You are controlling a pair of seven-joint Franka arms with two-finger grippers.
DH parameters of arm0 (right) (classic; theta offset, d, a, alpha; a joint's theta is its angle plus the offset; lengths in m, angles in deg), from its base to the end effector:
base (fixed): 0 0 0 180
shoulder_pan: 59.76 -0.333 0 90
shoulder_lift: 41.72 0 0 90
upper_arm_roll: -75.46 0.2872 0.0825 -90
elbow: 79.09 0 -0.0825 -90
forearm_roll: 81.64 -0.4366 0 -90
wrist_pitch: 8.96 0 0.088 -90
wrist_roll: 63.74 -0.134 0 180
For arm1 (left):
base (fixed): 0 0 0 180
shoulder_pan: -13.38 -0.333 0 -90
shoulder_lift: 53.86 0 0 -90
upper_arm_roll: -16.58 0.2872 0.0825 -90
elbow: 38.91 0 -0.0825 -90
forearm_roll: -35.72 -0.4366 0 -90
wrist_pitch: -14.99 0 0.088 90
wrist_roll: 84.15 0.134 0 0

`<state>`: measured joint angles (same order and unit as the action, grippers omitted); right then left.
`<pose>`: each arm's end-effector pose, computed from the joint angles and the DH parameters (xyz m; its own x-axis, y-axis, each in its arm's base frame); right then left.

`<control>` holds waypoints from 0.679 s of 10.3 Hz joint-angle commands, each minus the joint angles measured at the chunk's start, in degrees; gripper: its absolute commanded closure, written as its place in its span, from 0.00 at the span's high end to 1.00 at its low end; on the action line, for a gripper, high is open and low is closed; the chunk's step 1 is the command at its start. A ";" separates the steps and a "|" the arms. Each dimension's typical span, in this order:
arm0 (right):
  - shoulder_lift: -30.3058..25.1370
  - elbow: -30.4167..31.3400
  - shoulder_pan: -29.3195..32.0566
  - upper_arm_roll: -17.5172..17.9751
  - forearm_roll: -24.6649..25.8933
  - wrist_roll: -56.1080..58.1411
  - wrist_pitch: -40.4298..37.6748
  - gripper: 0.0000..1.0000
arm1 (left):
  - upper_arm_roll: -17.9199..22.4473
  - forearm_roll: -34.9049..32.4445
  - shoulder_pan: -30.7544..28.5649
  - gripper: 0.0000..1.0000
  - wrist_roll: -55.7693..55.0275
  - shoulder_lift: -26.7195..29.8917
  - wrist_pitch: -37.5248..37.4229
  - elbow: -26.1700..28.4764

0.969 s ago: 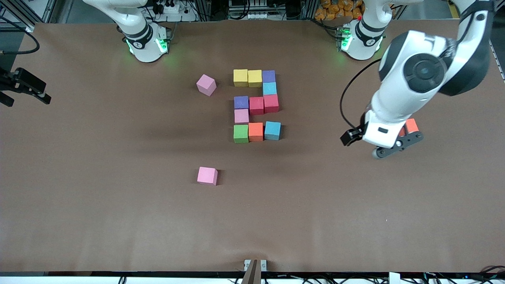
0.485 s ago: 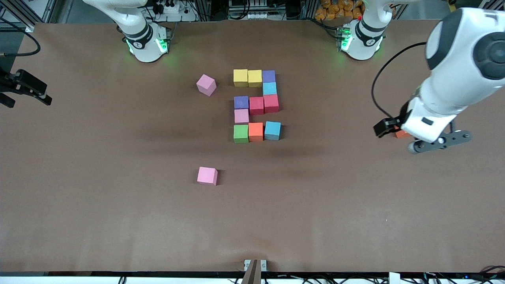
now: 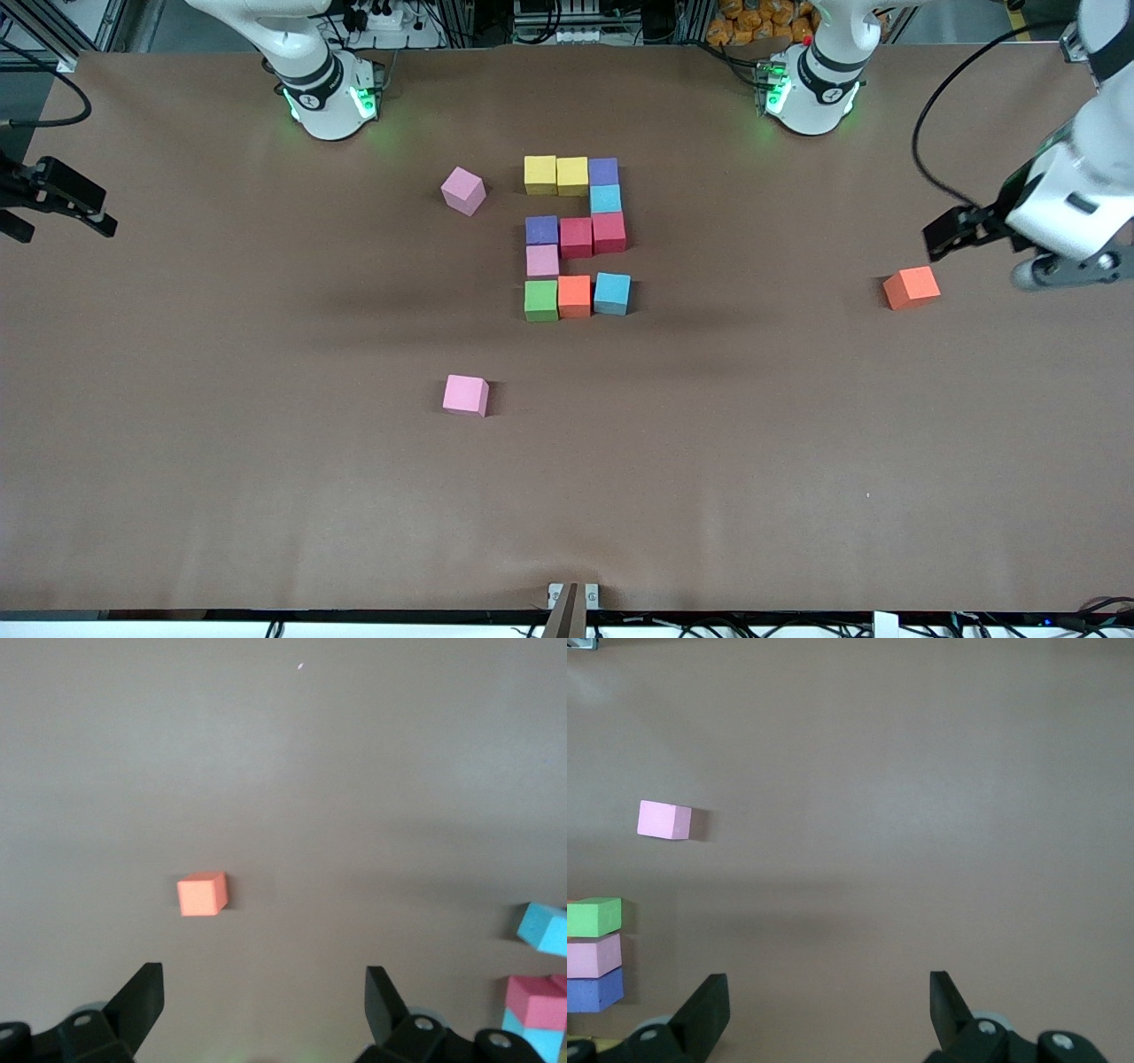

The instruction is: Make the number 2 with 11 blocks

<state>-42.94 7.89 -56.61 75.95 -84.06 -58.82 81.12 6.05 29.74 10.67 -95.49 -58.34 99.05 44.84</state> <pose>0.6031 -0.0223 0.6096 0.9961 0.0395 0.0786 0.0423 -0.9985 -0.0353 0.6130 -0.0655 0.5701 0.9961 0.0711 -0.0519 0.0655 -0.9926 -0.1021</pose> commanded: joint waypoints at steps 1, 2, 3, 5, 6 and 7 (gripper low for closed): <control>0.52 -1.64 0.01 0.12 0.39 -0.53 -0.78 1.00 | 1.74 1.93 -0.28 1.00 8.14 2.71 -1.00 1.16; 0.52 -1.64 0.10 0.12 0.39 -0.52 -0.78 1.00 | 2.18 2.63 -0.28 1.00 8.18 3.15 -1.00 1.24; 0.43 -1.73 0.10 -0.05 0.39 -0.35 -0.86 1.00 | 2.27 4.38 -0.28 1.00 8.27 3.16 -0.83 1.33; 0.43 -2.08 0.28 -0.14 0.30 -0.09 -0.95 1.00 | 2.36 5.27 -0.28 1.00 8.09 4.21 0.48 2.90; 0.43 -2.08 0.36 -0.14 0.30 -0.09 -0.95 1.00 | 2.45 5.36 -0.36 1.00 8.01 6.13 2.93 5.87; 0.43 -2.08 0.36 -0.14 0.30 -0.09 -0.95 1.00 | 2.97 5.45 -0.36 1.00 8.35 8.50 6.52 9.82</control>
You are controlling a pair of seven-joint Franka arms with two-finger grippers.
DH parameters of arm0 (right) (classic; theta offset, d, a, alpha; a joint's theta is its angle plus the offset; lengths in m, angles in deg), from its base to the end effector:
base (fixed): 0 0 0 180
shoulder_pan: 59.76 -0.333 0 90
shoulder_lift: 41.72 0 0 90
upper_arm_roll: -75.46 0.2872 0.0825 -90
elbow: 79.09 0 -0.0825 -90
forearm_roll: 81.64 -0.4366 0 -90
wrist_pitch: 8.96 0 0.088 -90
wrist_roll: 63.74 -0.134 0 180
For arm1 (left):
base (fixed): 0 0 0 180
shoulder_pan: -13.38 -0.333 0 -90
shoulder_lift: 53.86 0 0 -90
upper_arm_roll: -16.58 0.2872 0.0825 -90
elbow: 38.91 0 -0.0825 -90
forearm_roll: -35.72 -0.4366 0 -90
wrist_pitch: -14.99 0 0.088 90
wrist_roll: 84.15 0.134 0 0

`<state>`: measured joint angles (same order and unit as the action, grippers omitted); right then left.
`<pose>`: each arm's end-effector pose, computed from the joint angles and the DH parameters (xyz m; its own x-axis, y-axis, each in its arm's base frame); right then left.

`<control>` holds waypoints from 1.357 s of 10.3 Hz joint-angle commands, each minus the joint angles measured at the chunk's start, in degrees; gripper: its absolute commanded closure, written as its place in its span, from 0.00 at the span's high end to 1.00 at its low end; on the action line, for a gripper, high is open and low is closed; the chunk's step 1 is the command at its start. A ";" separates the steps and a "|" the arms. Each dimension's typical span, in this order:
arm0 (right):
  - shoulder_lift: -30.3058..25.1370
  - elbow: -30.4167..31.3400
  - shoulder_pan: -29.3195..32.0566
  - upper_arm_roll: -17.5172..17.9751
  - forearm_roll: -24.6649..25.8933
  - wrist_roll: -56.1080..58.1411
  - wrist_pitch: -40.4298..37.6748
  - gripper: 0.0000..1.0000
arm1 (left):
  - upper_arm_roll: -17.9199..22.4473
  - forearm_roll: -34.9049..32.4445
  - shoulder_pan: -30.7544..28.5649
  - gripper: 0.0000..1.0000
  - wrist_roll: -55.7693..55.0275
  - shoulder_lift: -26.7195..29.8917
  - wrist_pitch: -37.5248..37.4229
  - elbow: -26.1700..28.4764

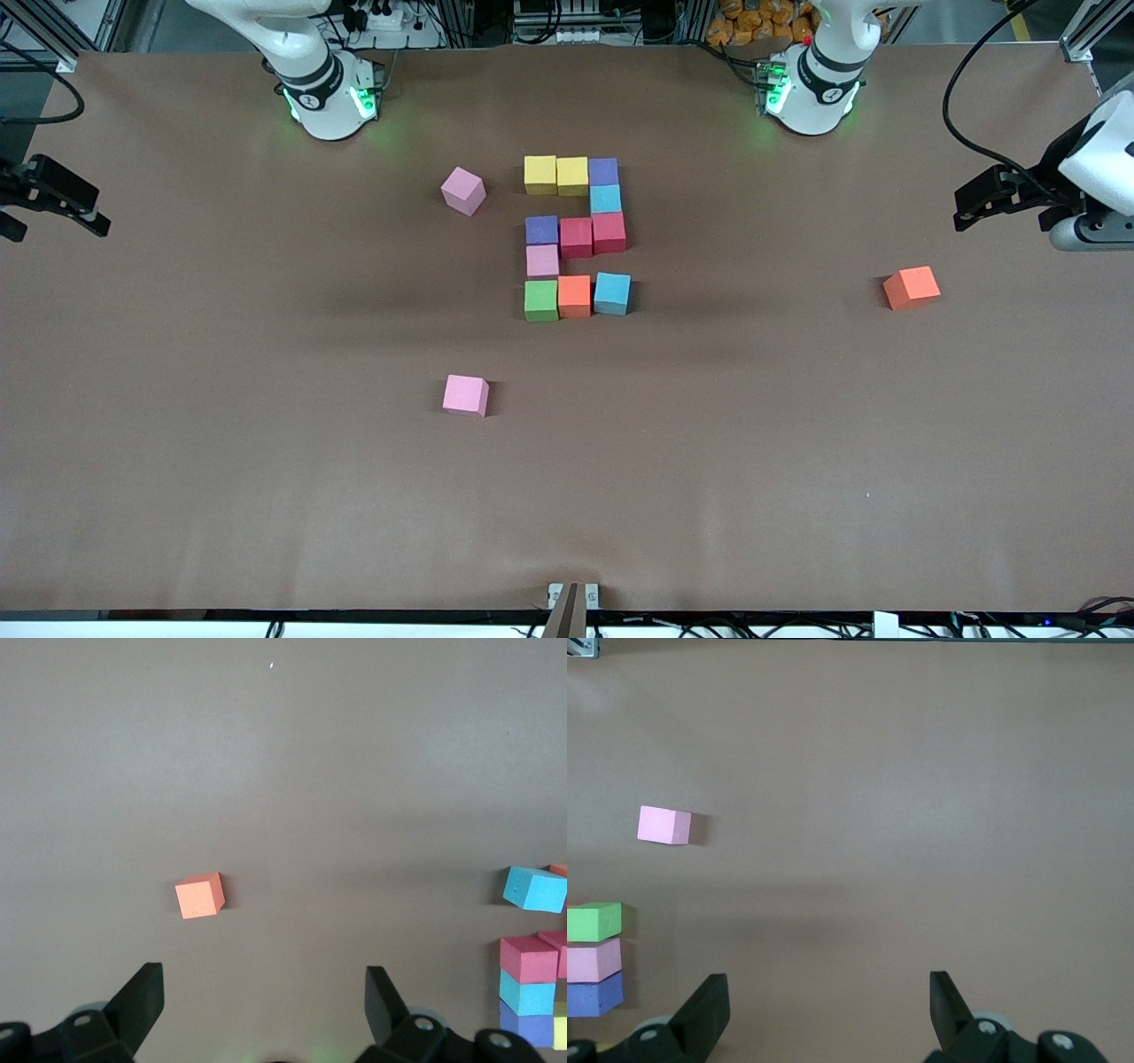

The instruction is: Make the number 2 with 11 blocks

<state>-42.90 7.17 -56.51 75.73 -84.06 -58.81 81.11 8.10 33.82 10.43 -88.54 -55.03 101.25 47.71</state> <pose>0.6033 -0.0257 0.6158 0.9953 0.0341 0.0903 0.0373 -0.9987 -0.0343 0.6035 -0.0530 0.5816 0.9996 -0.0178 -0.0241 -0.0186 -0.9993 -0.0321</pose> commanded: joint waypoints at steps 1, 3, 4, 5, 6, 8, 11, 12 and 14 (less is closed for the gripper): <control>0.40 -1.36 0.17 0.08 0.22 -0.10 -0.95 1.00 | 1.01 1.45 -0.05 1.00 1.40 6.25 5.58 8.63; 0.31 -1.44 -0.09 0.43 0.48 -0.19 -0.95 1.00 | 1.02 1.28 0.13 1.00 0.62 6.27 5.41 8.39; 0.31 -1.97 0.17 0.35 0.30 -0.10 -0.95 1.00 | 0.93 0.84 0.13 1.00 1.39 6.00 5.50 8.04; 0.31 -1.97 0.17 0.26 0.22 -0.10 -0.95 1.00 | 0.93 0.84 0.22 1.00 1.40 5.91 5.50 7.86; 0.31 -1.97 0.17 0.17 0.22 -0.10 -0.95 1.00 | 1.01 0.75 0.22 1.00 1.49 5.91 5.41 7.60; 0.31 -1.97 0.17 0.17 0.30 -0.10 -0.95 1.00 | 1.02 0.84 0.22 1.00 1.40 5.91 5.33 7.16; 0.40 -1.97 0.26 0.17 0.30 -0.19 -0.95 1.00 | 1.02 1.54 0.22 1.00 0.79 6.00 5.06 7.16; 0.40 -1.97 0.09 0.17 0.30 -0.19 -0.95 1.00 | 1.02 1.54 0.22 1.00 0.70 6.00 5.06 7.16; 0.40 -1.97 0.44 0.17 0.39 -0.27 -0.95 1.00 | 1.02 1.46 0.31 1.00 0.79 6.00 5.15 7.16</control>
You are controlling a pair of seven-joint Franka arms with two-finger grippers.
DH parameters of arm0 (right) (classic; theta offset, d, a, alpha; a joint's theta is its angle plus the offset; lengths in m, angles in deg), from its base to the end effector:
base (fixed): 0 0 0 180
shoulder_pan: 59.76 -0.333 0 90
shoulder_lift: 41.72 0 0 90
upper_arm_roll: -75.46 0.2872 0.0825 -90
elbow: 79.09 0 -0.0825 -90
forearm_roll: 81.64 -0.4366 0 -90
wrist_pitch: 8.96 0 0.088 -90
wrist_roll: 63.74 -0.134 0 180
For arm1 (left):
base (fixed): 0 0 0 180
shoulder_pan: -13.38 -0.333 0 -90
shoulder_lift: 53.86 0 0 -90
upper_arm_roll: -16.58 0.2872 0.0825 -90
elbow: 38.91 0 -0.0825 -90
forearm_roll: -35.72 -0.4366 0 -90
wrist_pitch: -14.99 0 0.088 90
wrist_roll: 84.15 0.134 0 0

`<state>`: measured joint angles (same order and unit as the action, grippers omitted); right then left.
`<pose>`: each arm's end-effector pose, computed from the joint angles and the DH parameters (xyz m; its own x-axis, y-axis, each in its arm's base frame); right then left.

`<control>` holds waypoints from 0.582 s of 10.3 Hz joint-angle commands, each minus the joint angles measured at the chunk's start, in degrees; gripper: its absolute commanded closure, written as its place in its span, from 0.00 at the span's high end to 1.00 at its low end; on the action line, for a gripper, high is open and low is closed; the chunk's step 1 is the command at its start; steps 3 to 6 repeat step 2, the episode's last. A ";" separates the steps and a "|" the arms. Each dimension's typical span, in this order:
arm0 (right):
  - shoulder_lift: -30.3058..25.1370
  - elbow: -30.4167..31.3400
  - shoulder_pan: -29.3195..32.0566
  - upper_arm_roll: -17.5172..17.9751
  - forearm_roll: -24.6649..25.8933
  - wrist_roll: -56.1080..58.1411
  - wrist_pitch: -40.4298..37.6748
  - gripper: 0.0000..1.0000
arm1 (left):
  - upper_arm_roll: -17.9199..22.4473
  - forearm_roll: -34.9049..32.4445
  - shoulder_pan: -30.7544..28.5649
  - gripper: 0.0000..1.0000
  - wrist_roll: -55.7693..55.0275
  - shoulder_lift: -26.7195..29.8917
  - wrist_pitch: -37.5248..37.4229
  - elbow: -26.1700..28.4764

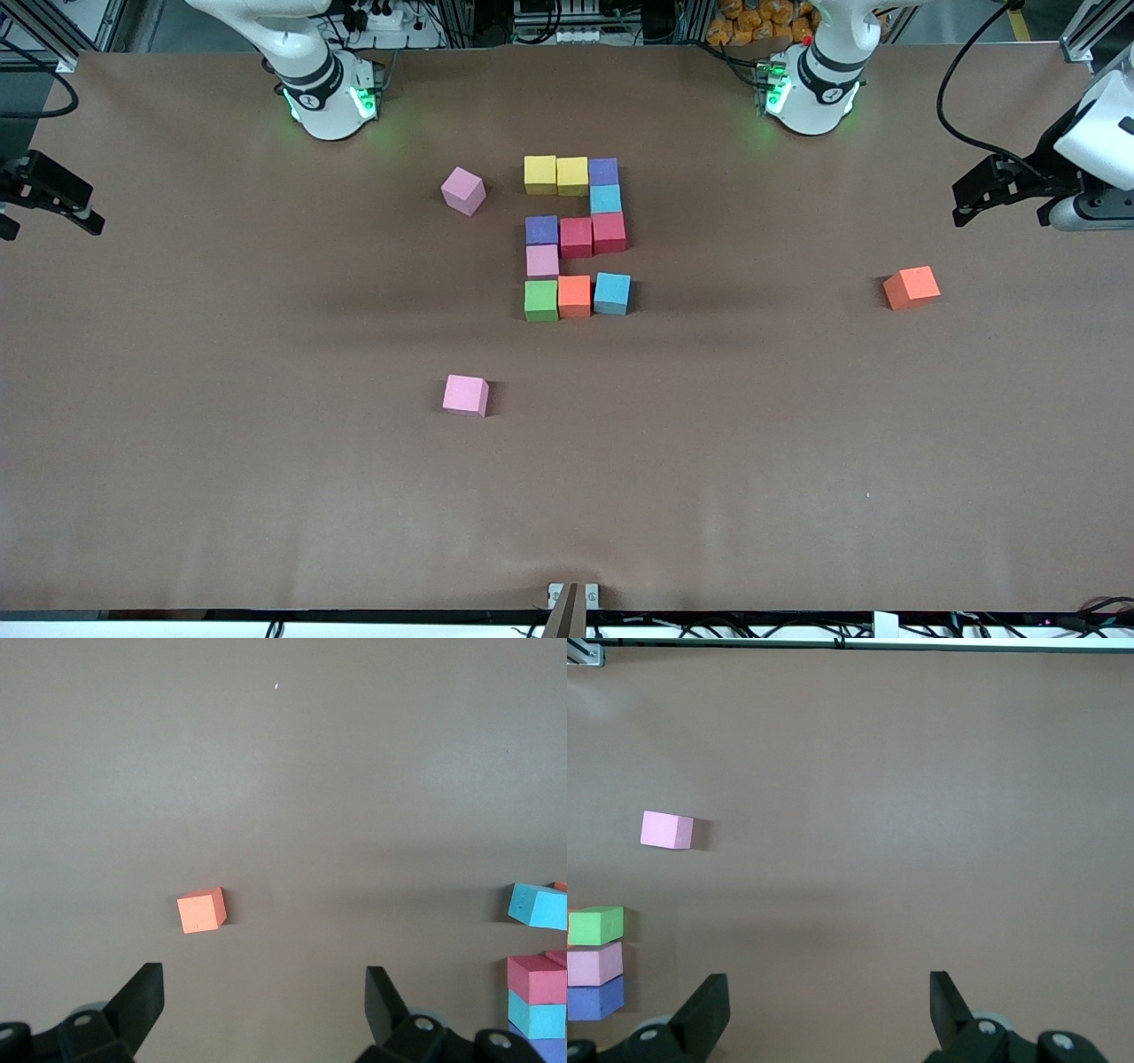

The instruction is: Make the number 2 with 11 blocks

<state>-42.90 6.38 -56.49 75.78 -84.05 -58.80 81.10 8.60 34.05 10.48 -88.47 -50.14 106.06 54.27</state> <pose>0.6033 -0.0254 0.6230 0.9940 0.0349 0.1038 0.0385 -0.9987 -0.0329 0.5892 -0.0506 0.5798 0.9994 -0.0138 0.0303 -0.0127 -0.9993 -0.0360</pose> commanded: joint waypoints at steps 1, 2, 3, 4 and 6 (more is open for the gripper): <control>0.40 -1.18 0.42 0.03 0.48 -0.28 -0.93 1.00 | 0.52 1.32 0.26 1.00 0.72 1.20 0.25 0.69; 0.40 -1.18 0.51 0.03 0.48 -0.28 -0.93 1.00 | 0.52 1.23 0.26 1.00 0.72 1.20 0.34 0.69; 0.40 -1.18 0.51 0.03 0.48 -0.28 -0.93 1.00 | 0.52 1.23 0.26 1.00 0.72 1.20 0.34 0.69; 0.40 -1.18 0.51 0.03 0.48 -0.28 -0.93 1.00 | 0.52 1.23 0.26 1.00 0.72 1.20 0.34 0.69; 0.40 -1.18 0.51 0.03 0.48 -0.28 -0.93 1.00 | 0.52 1.23 0.26 1.00 0.72 1.20 0.34 0.69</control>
